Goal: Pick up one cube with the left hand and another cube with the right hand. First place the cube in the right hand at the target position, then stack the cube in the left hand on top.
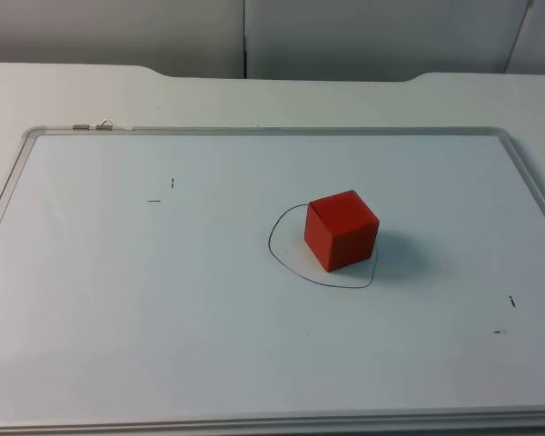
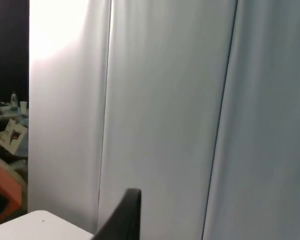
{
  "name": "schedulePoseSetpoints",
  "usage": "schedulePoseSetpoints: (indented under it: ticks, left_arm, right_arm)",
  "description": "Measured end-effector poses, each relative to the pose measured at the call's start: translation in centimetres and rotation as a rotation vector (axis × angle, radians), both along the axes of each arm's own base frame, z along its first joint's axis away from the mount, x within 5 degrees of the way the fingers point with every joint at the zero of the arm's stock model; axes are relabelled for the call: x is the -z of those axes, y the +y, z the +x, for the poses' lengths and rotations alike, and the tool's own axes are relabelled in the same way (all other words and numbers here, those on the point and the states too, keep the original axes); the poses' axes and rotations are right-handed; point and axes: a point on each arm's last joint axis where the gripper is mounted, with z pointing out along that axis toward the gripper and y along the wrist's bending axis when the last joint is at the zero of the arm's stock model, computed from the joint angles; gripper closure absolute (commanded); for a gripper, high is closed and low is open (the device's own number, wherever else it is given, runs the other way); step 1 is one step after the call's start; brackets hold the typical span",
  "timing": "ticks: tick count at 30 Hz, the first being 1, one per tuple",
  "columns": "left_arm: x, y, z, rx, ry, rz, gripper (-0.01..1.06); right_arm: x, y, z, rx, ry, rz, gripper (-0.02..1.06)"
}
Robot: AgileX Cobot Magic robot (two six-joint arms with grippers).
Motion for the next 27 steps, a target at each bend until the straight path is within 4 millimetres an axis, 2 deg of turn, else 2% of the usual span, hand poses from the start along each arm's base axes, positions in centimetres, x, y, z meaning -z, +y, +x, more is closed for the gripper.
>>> schedulePoseSetpoints:
  ticks: [1,3,4,7,8,14,15,19,20,24,25,27]
  left_arm:
    - [0.1,-0.3,0.8,0.01,0.013,0.004,1.05]
    - [1.4,-2.0,4.2,0.058,0.093,0.006,1.05]
    - [1.4,-2.0,4.2,0.058,0.093,0.006,1.05]
    - [3.3,-4.7,7.1,0.125,0.168,0.03,1.05]
    - [3.3,-4.7,7.1,0.125,0.168,0.03,1.05]
    - [8.5,-11.8,10.7,0.26,0.29,0.09,1.05]
    - [8.5,-11.8,10.7,0.26,0.29,0.09,1.05]
    - [12.6,-15.4,12.9,0.295,0.373,0.125,1.05]
    - [12.6,-15.4,12.9,0.295,0.373,0.125,1.05]
    - [16.3,-18.0,14.4,0.315,0.431,0.162,1.05]
    - [16.3,-18.0,14.4,0.315,0.431,0.162,1.05]
    - [17.6,-18.6,15.1,0.302,0.453,0.167,1.05]
  right_arm:
    - [0.1,0.0,0.0,0.0,0.004,-0.003,0.08]
    - [0.1,0.0,0.0,-0.001,0.008,-0.005,0.08]
    - [0.1,0.0,0.0,-0.001,0.008,-0.005,0.08]
    - [0.1,0.0,0.0,-0.001,0.011,-0.008,0.08]
    - [0.1,0.0,0.0,-0.001,0.011,-0.008,0.08]
    - [0.2,0.0,0.0,-0.002,0.015,-0.011,0.08]
    - [0.2,0.0,0.0,-0.002,0.015,-0.011,0.08]
    - [0.2,0.0,0.0,-0.003,0.02,-0.014,0.08]
    - [0.2,0.0,0.0,-0.003,0.02,-0.014,0.08]
    - [0.3,0.0,0.0,-0.003,0.023,-0.016,0.08]
    - [0.3,0.0,0.0,-0.003,0.023,-0.016,0.08]
    - [0.3,0.0,0.0,-0.003,0.023,-0.016,0.08]
